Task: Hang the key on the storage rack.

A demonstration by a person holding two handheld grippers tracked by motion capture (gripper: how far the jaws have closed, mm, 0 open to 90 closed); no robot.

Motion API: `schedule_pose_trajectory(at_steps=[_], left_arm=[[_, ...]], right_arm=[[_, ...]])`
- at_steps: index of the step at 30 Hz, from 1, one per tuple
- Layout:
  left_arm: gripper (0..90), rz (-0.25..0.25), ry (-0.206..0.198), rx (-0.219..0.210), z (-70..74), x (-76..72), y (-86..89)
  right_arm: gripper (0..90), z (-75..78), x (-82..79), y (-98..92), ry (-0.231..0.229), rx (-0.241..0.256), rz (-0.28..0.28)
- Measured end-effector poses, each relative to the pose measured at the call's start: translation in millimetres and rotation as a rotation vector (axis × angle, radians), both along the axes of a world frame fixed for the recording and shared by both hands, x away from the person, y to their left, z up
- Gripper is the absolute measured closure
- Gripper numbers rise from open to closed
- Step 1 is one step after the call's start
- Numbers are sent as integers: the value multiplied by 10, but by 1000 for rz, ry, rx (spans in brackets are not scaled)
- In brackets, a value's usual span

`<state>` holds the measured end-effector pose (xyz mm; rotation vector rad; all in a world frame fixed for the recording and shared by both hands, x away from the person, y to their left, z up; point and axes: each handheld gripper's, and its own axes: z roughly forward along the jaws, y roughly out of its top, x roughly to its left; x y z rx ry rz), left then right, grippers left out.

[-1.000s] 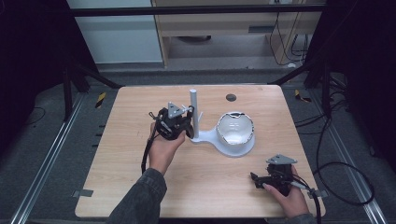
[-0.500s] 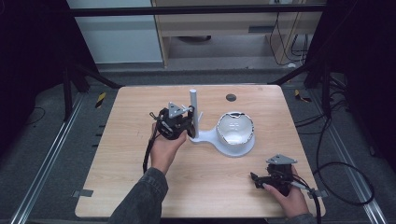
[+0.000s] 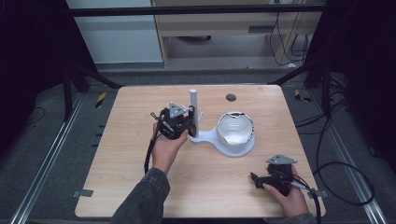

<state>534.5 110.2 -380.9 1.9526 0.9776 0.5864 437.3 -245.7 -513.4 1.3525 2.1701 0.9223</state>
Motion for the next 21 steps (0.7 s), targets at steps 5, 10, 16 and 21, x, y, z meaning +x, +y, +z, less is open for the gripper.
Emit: schedule_pose_trajectory(at_steps=[5,10,16,21], left_arm=[[785,-1,-9,-5,8,-22,12],[781,-6,-20,-6,36,-51,27],[778,-14,-33,2,70,-111,41],[775,-31,-40,-5,97,-189,65]], right_arm=[[5,0,0,0,0,0,0],[4,0,0,0,0,0,0],[4,0,0,0,0,0,0],[4,0,0,0,0,0,0]])
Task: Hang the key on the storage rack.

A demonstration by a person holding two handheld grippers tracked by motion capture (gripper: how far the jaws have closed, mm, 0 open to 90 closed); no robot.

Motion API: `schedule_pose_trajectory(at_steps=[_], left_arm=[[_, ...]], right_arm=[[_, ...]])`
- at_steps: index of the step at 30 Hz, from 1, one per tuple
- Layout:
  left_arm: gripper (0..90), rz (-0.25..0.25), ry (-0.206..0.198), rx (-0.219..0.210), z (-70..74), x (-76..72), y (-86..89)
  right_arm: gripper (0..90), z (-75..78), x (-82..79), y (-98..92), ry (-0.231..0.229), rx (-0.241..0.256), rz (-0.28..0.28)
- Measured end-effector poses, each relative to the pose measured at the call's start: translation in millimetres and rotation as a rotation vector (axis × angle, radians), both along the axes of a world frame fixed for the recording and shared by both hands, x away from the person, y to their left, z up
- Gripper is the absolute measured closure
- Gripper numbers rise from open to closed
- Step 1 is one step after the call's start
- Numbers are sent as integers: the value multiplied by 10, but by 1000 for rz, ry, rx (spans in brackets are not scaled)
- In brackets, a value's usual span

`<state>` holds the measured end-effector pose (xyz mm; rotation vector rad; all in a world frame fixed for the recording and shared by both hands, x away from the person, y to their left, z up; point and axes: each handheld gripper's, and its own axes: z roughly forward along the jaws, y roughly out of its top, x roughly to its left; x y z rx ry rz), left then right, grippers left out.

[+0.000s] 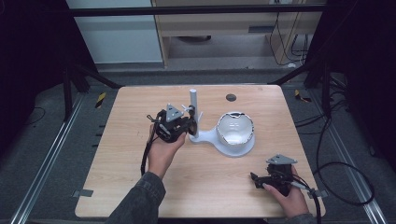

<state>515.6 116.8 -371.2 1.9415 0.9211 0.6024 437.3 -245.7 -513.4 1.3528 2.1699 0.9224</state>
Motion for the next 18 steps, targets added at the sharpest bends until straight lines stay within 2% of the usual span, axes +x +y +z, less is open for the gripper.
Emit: schedule_pose_trajectory(at_steps=[8,18], left_arm=[[762,-37,2,-11,-3,-174,61],[706,-62,-1,21,3,-350,164]], right_arm=[[4,0,0,4,1,2,-3],[4,0,-1,4,1,1,-3]])
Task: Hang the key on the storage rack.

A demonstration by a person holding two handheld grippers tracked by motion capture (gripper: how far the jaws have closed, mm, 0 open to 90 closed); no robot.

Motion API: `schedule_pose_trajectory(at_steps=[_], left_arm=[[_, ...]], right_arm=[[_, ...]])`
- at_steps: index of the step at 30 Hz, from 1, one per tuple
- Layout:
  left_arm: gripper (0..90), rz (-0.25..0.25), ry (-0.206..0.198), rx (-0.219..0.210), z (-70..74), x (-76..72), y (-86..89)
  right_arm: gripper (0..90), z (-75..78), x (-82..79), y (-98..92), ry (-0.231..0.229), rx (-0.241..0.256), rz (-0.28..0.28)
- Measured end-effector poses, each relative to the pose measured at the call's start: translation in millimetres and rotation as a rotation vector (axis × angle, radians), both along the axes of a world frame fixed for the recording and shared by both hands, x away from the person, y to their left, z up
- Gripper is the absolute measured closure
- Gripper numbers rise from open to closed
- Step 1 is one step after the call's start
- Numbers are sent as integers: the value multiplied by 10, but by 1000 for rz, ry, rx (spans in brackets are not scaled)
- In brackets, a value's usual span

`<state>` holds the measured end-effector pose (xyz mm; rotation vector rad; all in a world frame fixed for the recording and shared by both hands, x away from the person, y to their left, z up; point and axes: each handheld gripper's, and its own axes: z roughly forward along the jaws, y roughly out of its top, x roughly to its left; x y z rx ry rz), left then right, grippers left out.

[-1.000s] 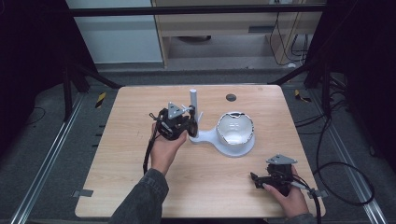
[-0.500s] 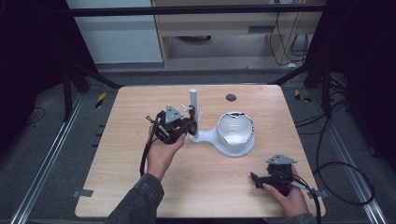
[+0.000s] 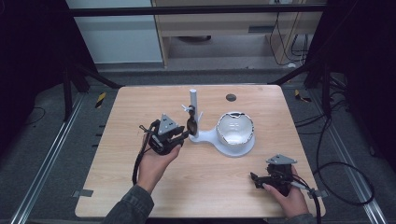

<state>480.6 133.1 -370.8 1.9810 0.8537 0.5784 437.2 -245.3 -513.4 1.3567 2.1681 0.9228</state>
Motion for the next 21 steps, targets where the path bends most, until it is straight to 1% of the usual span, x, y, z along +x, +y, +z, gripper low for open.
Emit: schedule_pose_trajectory(at_steps=[2,8,9,12,14,15,17,18,20,21], left_arm=[[684,2,0,6,-9,-34,28],[573,8,6,36,-42,-101,98],[549,12,9,35,-50,-111,111],[455,24,15,52,-74,-137,150],[403,28,13,80,-96,-154,196],[371,31,19,91,-110,-160,223],[315,45,31,83,-151,-171,271],[294,55,45,64,-189,-175,310],[249,62,66,57,-245,-176,372],[236,75,79,58,-280,-177,406]], right_arm=[[4,0,0,0,0,0,0],[4,0,0,1,0,0,-1],[4,0,0,1,0,0,0],[4,0,-1,1,0,0,-1],[5,0,-1,1,0,0,-1],[4,1,-1,1,0,-1,-1],[4,0,-1,1,0,1,-1],[5,0,-1,1,0,0,-1],[4,0,-1,1,0,0,-1],[4,0,-1,1,0,0,-1]])
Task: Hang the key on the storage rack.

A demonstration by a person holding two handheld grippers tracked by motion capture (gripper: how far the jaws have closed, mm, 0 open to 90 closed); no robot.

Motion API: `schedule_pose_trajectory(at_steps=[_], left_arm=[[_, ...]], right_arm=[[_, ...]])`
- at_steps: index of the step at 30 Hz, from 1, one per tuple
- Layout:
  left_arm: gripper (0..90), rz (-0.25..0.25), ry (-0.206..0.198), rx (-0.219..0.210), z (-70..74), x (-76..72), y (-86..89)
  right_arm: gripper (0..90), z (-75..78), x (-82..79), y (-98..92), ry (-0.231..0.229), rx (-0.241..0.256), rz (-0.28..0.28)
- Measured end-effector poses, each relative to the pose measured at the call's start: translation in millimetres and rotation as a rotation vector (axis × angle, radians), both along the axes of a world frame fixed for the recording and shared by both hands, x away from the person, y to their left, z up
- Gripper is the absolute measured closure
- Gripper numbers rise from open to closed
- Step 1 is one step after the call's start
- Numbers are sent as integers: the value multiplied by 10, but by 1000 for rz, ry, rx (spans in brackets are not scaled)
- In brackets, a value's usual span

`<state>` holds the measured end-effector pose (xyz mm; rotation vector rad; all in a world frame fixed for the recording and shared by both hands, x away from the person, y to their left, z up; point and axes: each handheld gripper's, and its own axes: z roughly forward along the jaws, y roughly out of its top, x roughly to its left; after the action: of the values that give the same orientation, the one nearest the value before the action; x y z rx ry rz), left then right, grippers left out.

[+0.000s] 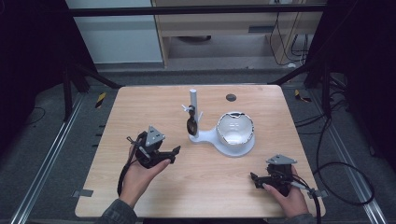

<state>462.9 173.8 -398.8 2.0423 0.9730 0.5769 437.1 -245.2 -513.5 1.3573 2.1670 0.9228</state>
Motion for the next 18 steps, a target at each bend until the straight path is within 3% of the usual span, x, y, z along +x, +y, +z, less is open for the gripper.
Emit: schedule_pose_trajectory(at_steps=[5,13,18], left_arm=[[157,42,62,14,-192,23,182],[122,71,103,-7,-459,23,470],[118,91,133,7,-573,33,624]], right_arm=[[4,0,-1,2,0,-1,-2],[4,1,-2,2,0,0,-1],[4,1,-2,2,0,0,-1]])
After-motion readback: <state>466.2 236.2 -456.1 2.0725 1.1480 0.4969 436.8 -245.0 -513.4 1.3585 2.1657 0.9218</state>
